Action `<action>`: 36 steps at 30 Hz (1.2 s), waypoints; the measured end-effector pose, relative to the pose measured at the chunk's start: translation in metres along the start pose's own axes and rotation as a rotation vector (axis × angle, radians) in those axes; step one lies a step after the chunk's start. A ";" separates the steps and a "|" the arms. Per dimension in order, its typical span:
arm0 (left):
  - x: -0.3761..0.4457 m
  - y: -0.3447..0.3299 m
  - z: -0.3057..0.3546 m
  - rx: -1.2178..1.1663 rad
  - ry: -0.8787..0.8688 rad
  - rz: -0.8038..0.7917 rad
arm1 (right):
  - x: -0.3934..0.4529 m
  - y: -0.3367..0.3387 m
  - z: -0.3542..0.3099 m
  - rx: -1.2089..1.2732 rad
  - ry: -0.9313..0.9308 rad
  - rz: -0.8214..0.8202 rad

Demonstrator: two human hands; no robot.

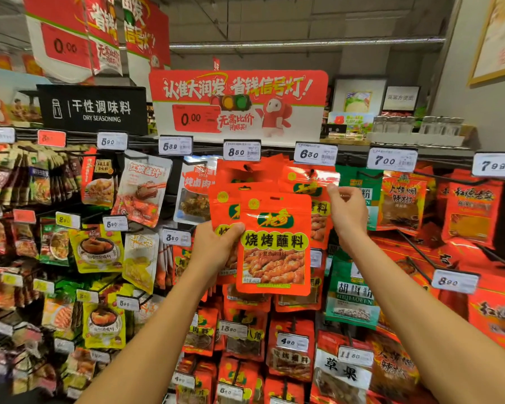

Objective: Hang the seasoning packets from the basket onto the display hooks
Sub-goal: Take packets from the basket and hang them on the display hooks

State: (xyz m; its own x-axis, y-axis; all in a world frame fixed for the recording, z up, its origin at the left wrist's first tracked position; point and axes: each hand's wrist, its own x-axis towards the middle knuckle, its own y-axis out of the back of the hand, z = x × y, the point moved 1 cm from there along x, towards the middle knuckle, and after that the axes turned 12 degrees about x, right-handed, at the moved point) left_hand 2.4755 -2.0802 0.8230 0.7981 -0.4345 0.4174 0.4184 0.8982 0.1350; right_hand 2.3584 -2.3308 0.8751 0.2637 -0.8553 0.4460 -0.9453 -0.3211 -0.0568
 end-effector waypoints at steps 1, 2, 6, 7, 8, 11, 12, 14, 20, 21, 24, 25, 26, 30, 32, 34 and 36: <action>0.000 -0.007 0.003 -0.014 -0.003 -0.017 | -0.008 0.004 -0.003 0.013 0.054 -0.027; 0.000 -0.014 0.006 -0.024 -0.009 -0.034 | -0.015 0.007 -0.006 0.031 0.089 -0.060; 0.003 -0.035 0.017 -0.031 -0.031 -0.059 | -0.033 0.011 -0.020 0.218 0.016 -0.308; 0.004 -0.039 0.019 -0.041 -0.034 -0.062 | -0.035 0.010 -0.021 0.238 -0.004 -0.358; 0.004 -0.041 0.021 -0.047 -0.034 -0.062 | -0.035 0.010 -0.021 0.250 -0.021 -0.383; 0.006 -0.043 0.021 -0.054 -0.019 -0.060 | -0.028 0.007 -0.024 0.271 -0.017 -0.342; 0.006 -0.041 0.020 -0.049 -0.016 -0.048 | -0.023 0.005 -0.026 0.286 -0.019 -0.307; 0.008 -0.033 0.017 -0.042 0.011 0.011 | -0.013 0.002 -0.029 0.322 -0.046 -0.220; 0.006 0.002 0.007 -0.050 0.071 0.102 | 0.014 -0.012 -0.033 0.271 -0.097 -0.135; 0.006 0.007 0.007 -0.051 0.068 0.116 | 0.016 -0.014 -0.032 0.252 -0.102 -0.121; 0.005 0.020 0.007 -0.047 0.060 0.146 | 0.021 -0.020 -0.031 0.208 -0.097 -0.087; 0.005 0.023 0.007 -0.048 0.059 0.157 | 0.023 -0.021 -0.031 0.190 -0.087 -0.078; 0.006 0.026 0.007 -0.053 0.059 0.168 | 0.025 -0.022 -0.031 0.173 -0.079 -0.069; 0.007 0.032 0.008 -0.058 0.042 0.168 | 0.029 -0.023 -0.026 0.144 -0.085 -0.033; 0.007 0.031 0.008 -0.049 0.029 0.157 | 0.030 -0.024 -0.022 0.063 -0.086 -0.042; 0.006 0.026 0.009 -0.047 0.034 0.135 | 0.031 -0.022 -0.019 -0.008 -0.090 -0.073; 0.009 0.019 0.009 -0.057 0.042 0.104 | 0.030 -0.017 -0.016 -0.059 -0.079 -0.069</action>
State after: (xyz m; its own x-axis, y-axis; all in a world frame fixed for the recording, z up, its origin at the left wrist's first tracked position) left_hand 2.4866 -2.0669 0.8377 0.8556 -0.3422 0.3884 0.3549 0.9340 0.0411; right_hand 2.3790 -2.3447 0.9041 0.3410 -0.8619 0.3753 -0.9334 -0.3580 0.0258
